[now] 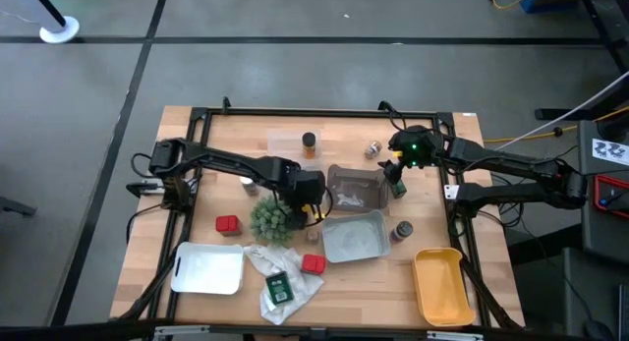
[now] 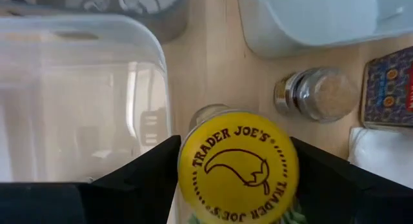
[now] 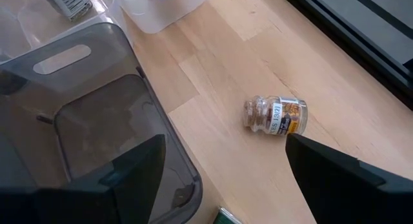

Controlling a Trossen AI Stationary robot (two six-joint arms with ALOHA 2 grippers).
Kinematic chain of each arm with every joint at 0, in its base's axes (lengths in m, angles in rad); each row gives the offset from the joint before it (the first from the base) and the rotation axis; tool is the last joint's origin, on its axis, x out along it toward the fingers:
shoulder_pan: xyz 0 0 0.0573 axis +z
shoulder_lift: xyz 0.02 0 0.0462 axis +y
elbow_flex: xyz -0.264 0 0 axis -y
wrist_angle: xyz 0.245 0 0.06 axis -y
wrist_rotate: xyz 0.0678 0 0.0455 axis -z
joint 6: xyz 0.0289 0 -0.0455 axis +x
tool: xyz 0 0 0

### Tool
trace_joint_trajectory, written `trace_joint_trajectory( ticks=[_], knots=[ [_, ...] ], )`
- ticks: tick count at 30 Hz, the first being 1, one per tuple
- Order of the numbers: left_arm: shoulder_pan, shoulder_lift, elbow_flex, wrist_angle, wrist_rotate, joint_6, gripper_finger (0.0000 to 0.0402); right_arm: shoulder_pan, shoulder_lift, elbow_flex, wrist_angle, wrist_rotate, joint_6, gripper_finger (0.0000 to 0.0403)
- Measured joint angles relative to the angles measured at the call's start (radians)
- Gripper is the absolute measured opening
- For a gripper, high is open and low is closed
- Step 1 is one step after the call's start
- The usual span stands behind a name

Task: Sort spices by type
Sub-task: Put the yellow seasoning bottle into the black transparent bin

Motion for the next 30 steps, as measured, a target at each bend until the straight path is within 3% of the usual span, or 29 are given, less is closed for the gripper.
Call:
trace_joint_trajectory(
  ticks=[7,13,18,30],
  knots=[
    [0.0,0.018,0.0,0.009,0.004,0.025,0.0253,0.0,0.0,0.0,0.0,0.0,0.0,0.0319],
    [0.0,0.018,0.001,0.011,0.003,0.03,0.0213,0.0,0.0,0.0,0.0,0.0,0.0,0.0319],
    [0.003,0.017,0.006,-0.001,0.004,0.028,0.0213,0.0,0.0,0.0,0.001,0.0,0.0,0.0319],
    [0.003,0.018,0.206,-0.159,0.004,0.097,0.0213,0.0,0.0,0.0,0.001,0.0,0.0,0.0319]
  ],
)
